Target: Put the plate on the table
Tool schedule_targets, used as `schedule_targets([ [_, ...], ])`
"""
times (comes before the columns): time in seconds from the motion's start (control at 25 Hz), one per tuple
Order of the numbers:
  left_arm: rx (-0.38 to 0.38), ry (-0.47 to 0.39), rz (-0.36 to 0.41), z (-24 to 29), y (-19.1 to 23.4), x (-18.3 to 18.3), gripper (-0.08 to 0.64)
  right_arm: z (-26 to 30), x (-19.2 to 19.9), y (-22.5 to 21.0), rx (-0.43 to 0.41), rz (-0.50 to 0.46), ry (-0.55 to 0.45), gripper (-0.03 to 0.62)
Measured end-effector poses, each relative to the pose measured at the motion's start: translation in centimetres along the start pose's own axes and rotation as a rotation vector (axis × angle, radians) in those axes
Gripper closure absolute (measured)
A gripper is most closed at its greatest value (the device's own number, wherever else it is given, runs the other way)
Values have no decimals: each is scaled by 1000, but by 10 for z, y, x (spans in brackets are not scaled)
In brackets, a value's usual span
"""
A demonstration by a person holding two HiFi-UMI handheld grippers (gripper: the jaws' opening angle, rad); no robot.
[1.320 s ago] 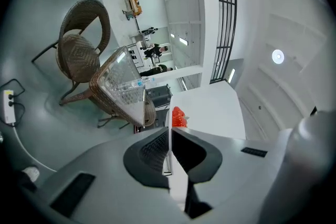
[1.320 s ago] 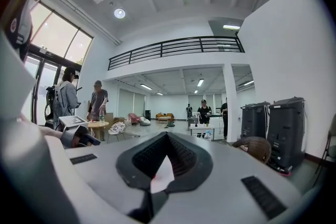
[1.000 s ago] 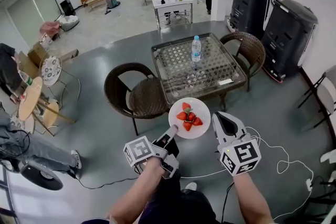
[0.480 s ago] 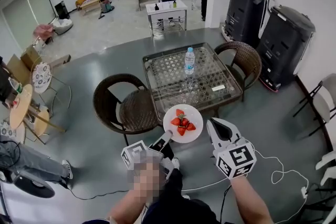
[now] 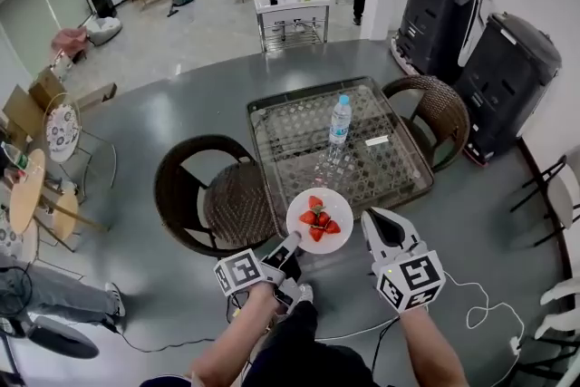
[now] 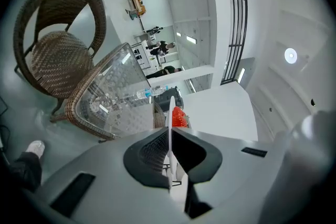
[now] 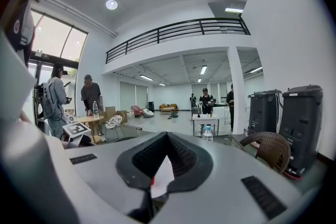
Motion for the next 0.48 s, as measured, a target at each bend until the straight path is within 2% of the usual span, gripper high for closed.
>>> schedule_targets([
  [0.28,-37,29,-14,32,46,-35,541,59,-3,-14,11,5,46,588],
  [0.48,-76,21,-54,50,73,-44,541,83,1,-26,10,6,91,588],
])
Point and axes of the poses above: the fingertips, and each gripper's own axes: z forward along the fingers, y to its left, x out of its underside, the point moved 4 cm from there along -z, backward along the fingers, and after that the axes turned 12 degrees about z, right-handed, at the moved point
